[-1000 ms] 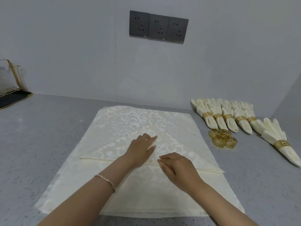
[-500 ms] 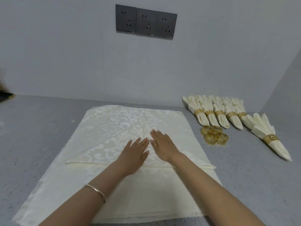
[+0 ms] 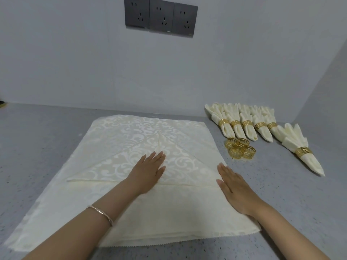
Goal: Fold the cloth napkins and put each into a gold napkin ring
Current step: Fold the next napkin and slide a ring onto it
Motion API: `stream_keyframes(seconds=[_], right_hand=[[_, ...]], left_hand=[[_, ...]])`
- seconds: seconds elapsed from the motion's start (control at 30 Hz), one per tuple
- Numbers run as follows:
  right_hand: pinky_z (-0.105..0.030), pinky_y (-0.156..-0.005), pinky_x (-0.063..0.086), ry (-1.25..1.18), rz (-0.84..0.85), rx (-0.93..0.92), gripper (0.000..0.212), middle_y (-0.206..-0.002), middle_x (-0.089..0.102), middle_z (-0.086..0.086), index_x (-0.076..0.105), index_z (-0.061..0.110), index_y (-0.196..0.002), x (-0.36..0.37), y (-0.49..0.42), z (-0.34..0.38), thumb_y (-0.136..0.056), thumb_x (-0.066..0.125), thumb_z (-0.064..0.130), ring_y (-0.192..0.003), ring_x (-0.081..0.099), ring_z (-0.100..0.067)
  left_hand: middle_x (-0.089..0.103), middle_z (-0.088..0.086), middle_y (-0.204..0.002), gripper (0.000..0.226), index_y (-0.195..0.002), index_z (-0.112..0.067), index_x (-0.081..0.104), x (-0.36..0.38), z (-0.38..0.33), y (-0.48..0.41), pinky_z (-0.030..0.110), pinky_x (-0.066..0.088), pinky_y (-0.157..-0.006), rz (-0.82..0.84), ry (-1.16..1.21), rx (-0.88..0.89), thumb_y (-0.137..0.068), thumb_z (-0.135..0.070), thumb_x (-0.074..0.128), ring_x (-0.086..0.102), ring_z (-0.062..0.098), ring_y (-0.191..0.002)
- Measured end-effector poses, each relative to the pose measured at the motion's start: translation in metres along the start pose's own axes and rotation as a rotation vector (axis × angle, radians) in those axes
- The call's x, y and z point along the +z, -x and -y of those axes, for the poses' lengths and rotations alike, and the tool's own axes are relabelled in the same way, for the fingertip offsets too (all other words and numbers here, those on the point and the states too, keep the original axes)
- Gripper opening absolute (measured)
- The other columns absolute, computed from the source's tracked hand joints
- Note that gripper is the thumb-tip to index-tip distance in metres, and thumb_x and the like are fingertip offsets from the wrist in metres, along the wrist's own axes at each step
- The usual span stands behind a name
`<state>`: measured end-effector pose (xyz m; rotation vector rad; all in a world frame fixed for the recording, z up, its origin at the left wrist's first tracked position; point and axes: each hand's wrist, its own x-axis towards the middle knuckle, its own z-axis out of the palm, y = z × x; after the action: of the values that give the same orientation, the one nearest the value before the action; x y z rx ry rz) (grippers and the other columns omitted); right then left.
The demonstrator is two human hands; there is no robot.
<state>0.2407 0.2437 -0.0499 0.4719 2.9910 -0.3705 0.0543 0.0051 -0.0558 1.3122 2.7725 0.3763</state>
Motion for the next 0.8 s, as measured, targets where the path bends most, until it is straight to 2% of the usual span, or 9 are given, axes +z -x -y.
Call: stream_keyframes(seconds=[0.1, 0.2, 0.3, 0.4, 0.47, 0.6, 0.7, 0.77, 0.8], right_hand=[[-0.020, -0.111, -0.012, 0.003, -0.026, -0.027, 0.057, -0.156, -0.015, 0.012, -0.011, 0.025, -0.150, -0.001, -0.001, -0.001, -0.102, 0.014, 0.042, -0.141, -0.014, 0.000], [-0.018, -0.114, -0.011, 0.002, -0.120, -0.180, 0.051, -0.155, -0.003, 0.019, 0.005, 0.031, -0.151, -0.005, 0.000, 0.004, -0.103, 0.023, 0.036, -0.140, -0.008, 0.007], [-0.012, -0.115, 0.002, -0.105, -0.110, -0.284, 0.046, -0.151, 0.019, 0.022, 0.027, 0.033, -0.146, -0.008, 0.002, 0.015, -0.101, 0.033, 0.037, -0.137, 0.009, 0.014], [-0.004, -0.106, 0.008, -0.030, -0.140, -0.319, 0.052, -0.144, 0.022, 0.028, 0.032, 0.034, -0.145, -0.012, 0.005, 0.022, -0.096, 0.041, 0.049, -0.134, 0.017, 0.013], [-0.003, -0.103, 0.012, 0.038, -0.173, -0.334, 0.053, -0.142, 0.025, 0.029, 0.035, 0.034, -0.144, -0.016, 0.004, 0.024, -0.094, 0.045, 0.050, -0.133, 0.022, 0.011], [-0.009, -0.100, 0.026, 0.115, -0.154, -0.338, 0.046, -0.142, 0.042, 0.020, 0.045, 0.030, -0.139, -0.027, -0.004, 0.022, -0.093, 0.050, 0.026, -0.130, 0.040, -0.001], [-0.021, -0.087, 0.043, 0.018, -0.144, -0.273, 0.029, -0.114, 0.064, 0.017, 0.065, 0.035, -0.107, -0.054, -0.011, 0.015, -0.085, 0.063, 0.016, -0.103, 0.057, 0.001], [-0.022, -0.072, 0.044, -0.197, -0.173, -0.228, 0.020, -0.086, 0.070, 0.011, 0.068, 0.034, -0.083, -0.080, -0.019, 0.015, -0.079, 0.074, 0.015, -0.078, 0.060, 0.002], [-0.022, -0.068, 0.044, -0.333, -0.190, -0.207, 0.013, -0.079, 0.070, 0.004, 0.071, 0.027, -0.079, -0.091, -0.024, 0.016, -0.078, 0.077, 0.016, -0.071, 0.061, -0.001]], left_hand=[[0.010, -0.007, -0.160, 0.053, -0.152, -0.023, 0.017, -0.004, -0.004, 0.008, 0.028, 0.002, -0.118, -0.010, 0.062, -0.002, -0.103, -0.040, 0.026, 0.004, 0.011, -0.148], [0.023, -0.014, -0.156, 0.052, -0.149, -0.030, 0.028, -0.007, -0.009, 0.024, 0.024, 0.017, -0.114, -0.051, 0.138, -0.010, -0.100, -0.046, 0.037, 0.016, 0.007, -0.145], [0.051, -0.019, -0.126, 0.037, -0.130, -0.034, 0.053, -0.011, -0.012, 0.035, 0.011, 0.035, -0.086, -0.195, 0.144, 0.010, -0.094, -0.043, 0.051, 0.047, 0.002, -0.119], [0.055, -0.017, -0.100, 0.016, -0.101, -0.030, 0.064, -0.017, -0.017, 0.042, 0.012, 0.036, -0.074, -0.259, 0.186, 0.006, -0.089, -0.040, 0.060, 0.055, 0.003, -0.095], [0.055, -0.017, -0.092, 0.020, -0.096, -0.028, 0.064, -0.017, -0.019, 0.044, 0.010, 0.034, -0.070, -0.263, 0.174, 0.014, -0.087, -0.047, 0.062, 0.055, 0.003, -0.088], [0.057, -0.015, -0.092, 0.036, -0.097, -0.028, 0.063, -0.018, -0.020, 0.045, 0.006, 0.028, -0.063, -0.240, 0.125, 0.019, -0.078, -0.059, 0.064, 0.050, 0.001, -0.080], [0.054, -0.015, -0.088, 0.035, -0.094, -0.029, 0.060, -0.017, -0.020, 0.046, 0.008, 0.028, -0.063, -0.243, 0.117, -0.001, -0.077, -0.060, 0.064, 0.048, 0.001, -0.079], [0.052, -0.016, -0.086, 0.033, -0.092, -0.029, 0.059, -0.016, -0.020, 0.046, 0.008, 0.027, -0.063, -0.248, 0.121, -0.012, -0.078, -0.059, 0.064, 0.047, 0.001, -0.077], [0.051, -0.016, -0.086, 0.031, -0.091, -0.030, 0.059, -0.016, -0.020, 0.046, 0.008, 0.027, -0.062, -0.250, 0.118, -0.021, -0.078, -0.058, 0.063, 0.047, 0.001, -0.077]])
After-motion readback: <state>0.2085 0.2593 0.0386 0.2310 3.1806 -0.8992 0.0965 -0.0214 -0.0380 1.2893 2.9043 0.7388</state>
